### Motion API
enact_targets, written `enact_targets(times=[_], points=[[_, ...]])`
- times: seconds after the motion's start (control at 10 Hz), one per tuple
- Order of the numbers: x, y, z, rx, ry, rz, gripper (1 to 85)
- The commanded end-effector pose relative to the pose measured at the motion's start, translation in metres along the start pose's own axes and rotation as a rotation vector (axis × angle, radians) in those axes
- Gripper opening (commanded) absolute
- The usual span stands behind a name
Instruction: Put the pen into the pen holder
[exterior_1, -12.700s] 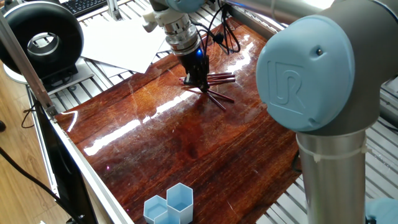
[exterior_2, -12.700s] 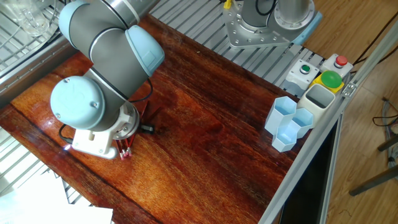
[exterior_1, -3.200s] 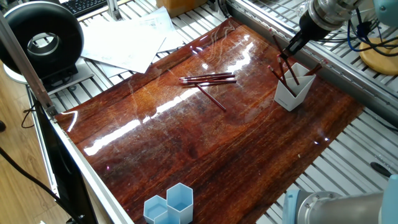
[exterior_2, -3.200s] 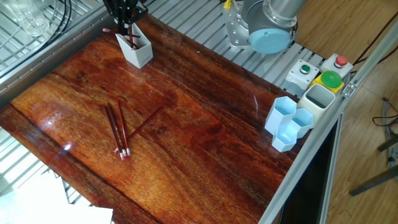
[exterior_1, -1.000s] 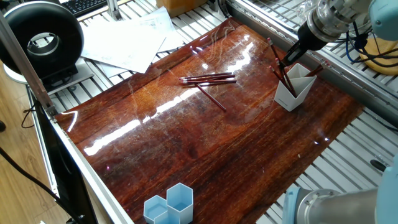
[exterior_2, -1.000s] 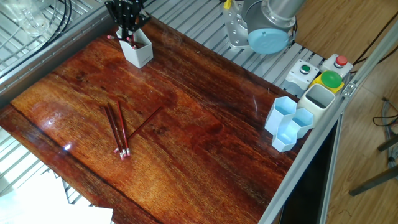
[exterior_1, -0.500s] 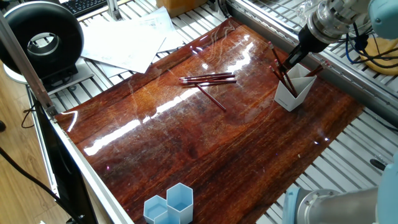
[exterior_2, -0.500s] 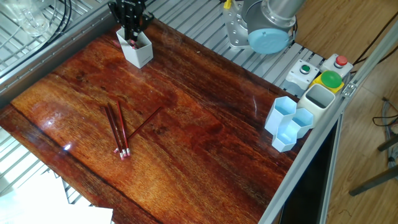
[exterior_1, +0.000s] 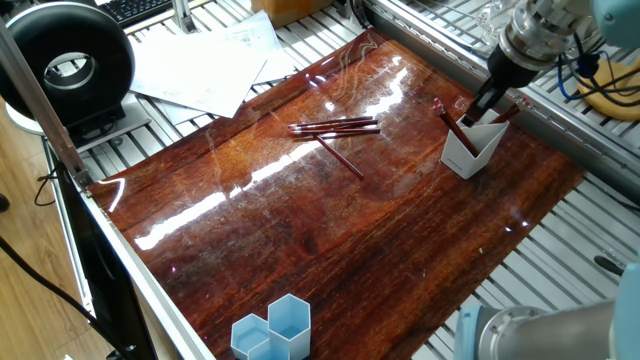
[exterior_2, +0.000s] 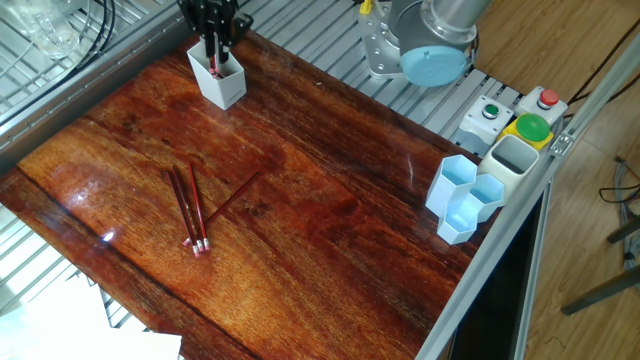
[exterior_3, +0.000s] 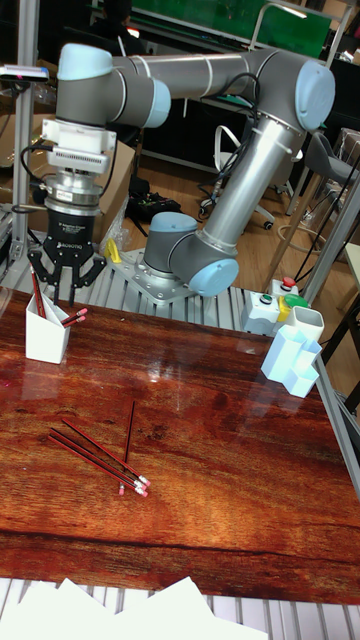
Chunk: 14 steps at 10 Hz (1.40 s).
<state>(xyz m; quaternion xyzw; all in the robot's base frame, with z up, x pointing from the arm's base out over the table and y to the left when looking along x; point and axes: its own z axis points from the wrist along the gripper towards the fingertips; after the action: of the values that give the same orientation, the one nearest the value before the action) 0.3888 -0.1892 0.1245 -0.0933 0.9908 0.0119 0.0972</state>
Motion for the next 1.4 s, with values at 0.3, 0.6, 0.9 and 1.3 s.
enact_targets(times=[0.3, 0.6, 0.9, 1.3], points=[[0.028, 0.005, -0.02, 0.051, 0.228, 0.035, 8.0], [0.052, 0.024, -0.027, -0.012, 0.339, 0.03, 1.0], [0.038, 0.043, -0.023, -0.077, 0.288, 0.101, 1.0], [0.019, 0.049, -0.019, -0.11, 0.208, 0.025, 1.0]])
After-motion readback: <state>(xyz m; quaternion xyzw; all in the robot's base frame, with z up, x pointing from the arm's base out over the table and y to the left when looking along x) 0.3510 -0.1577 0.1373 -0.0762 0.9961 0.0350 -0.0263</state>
